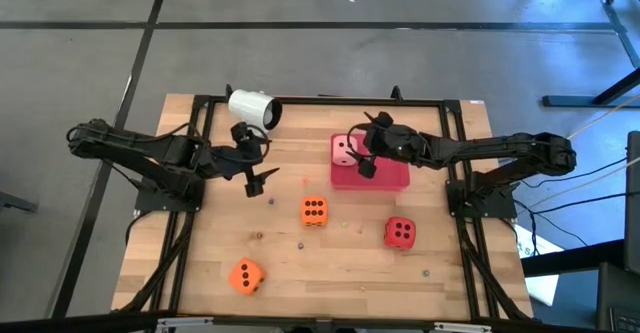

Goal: Pick & Place Dice
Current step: Put the big red dice into the red bin

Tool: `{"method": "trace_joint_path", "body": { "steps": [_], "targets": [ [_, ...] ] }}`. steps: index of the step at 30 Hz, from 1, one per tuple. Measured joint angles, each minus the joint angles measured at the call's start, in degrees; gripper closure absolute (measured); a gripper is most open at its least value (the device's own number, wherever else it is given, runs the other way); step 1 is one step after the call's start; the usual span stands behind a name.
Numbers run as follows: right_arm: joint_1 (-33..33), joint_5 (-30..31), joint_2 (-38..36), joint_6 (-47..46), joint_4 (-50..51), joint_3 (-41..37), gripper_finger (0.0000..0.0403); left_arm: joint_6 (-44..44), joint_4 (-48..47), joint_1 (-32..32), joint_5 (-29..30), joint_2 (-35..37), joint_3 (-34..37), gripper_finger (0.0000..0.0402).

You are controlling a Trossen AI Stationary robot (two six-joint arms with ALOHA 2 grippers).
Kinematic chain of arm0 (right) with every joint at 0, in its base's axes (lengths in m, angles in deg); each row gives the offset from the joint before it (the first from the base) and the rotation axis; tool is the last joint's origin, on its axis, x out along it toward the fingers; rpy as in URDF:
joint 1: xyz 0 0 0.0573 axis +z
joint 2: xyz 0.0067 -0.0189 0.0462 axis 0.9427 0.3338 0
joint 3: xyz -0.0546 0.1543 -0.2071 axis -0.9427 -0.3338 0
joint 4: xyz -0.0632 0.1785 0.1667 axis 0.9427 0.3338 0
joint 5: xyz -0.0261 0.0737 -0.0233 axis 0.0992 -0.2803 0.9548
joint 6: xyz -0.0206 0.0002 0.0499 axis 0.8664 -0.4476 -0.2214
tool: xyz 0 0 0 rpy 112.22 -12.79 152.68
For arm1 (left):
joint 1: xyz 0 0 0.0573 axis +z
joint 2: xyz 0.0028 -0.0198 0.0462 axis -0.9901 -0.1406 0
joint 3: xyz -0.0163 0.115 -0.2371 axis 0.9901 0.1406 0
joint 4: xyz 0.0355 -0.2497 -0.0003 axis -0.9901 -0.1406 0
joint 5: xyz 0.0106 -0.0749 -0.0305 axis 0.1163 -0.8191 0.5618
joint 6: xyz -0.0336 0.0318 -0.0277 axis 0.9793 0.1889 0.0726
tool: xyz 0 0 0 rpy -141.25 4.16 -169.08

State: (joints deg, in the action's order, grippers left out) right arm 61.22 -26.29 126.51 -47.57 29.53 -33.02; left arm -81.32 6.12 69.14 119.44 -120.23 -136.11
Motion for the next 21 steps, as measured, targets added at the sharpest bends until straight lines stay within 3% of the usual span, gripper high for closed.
{"method": "trace_joint_path", "body": {
  "steps": [11, 17, 21],
  "targets": [
    [3.7, -1.8, -0.7, 4.9, 5.6, 0.4, 0.0005, 1.7, 0.0, 0.0, -3.2, 0.0, 0.0, 0.0054],
    [9.7, -5.0, -2.0, 2.1, 33.5, 11.3, 0.0003, 2.1, 0.1, 0.0, -5.7, 0.0, 0.0, 0.0054],
    [12.7, -8.7, -2.0, -8.6, 51.7, 19.4, 0.0005, 3.3, 0.0, 0.0, -5.8, -0.1, 0.0, 0.0054]
  ]
}}
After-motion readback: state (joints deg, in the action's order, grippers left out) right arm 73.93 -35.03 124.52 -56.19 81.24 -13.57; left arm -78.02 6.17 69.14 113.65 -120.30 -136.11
